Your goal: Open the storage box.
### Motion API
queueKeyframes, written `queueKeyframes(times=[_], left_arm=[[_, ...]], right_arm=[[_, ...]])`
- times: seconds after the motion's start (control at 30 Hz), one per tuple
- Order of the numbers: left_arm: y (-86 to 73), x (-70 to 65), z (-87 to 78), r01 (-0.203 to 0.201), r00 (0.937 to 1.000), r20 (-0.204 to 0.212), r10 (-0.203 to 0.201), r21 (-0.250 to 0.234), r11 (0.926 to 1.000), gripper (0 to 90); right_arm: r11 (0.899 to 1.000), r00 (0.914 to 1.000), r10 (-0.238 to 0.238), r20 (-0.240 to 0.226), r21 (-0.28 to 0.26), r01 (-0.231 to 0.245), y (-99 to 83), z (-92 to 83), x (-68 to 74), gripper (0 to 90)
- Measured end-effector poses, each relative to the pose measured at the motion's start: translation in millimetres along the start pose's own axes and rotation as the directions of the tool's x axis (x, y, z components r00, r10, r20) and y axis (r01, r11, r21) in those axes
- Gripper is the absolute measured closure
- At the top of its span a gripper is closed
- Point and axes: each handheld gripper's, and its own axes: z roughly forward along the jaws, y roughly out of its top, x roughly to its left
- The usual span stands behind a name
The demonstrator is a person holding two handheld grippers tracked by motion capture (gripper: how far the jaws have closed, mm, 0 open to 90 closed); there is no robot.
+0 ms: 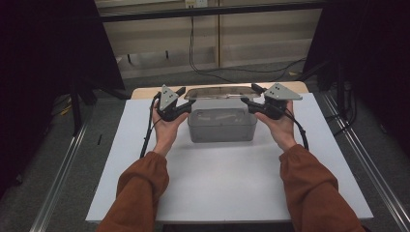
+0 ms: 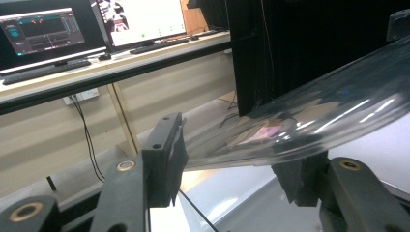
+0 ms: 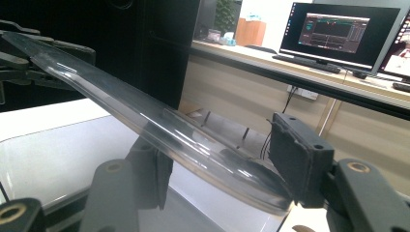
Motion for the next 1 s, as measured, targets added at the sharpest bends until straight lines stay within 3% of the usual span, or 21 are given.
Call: queueKeyframes(times=[0.33, 0.7, 1.0], left_arm=[[-3.7, 1.9, 6.5, 0.008, 1.0000, -0.004, -0.008, 0.008, 0.9999, 56.6], [0.3, 5.7, 6.8, -0.029, 0.9996, 0.002, 0.029, 0.012, 0.9995, 61.3], [1.6, 9.6, 10.3, -0.007, 1.0000, -0.002, 0.007, 0.004, 1.0000, 62.3]], right_arm=[[1.000, 1.0000, -0.001, -0.003, 0.013, 0.001, -0.1, 2.2, -5.3, 42.5], [1.000, 1.0000, -0.008, 0.001, 0.029, 0.008, -1.1, 9.8, -13.4, 43.7], [0.999, 0.9997, 0.008, 0.023, 0.038, -0.009, -9.6, 14.3, -23.7, 48.0]])
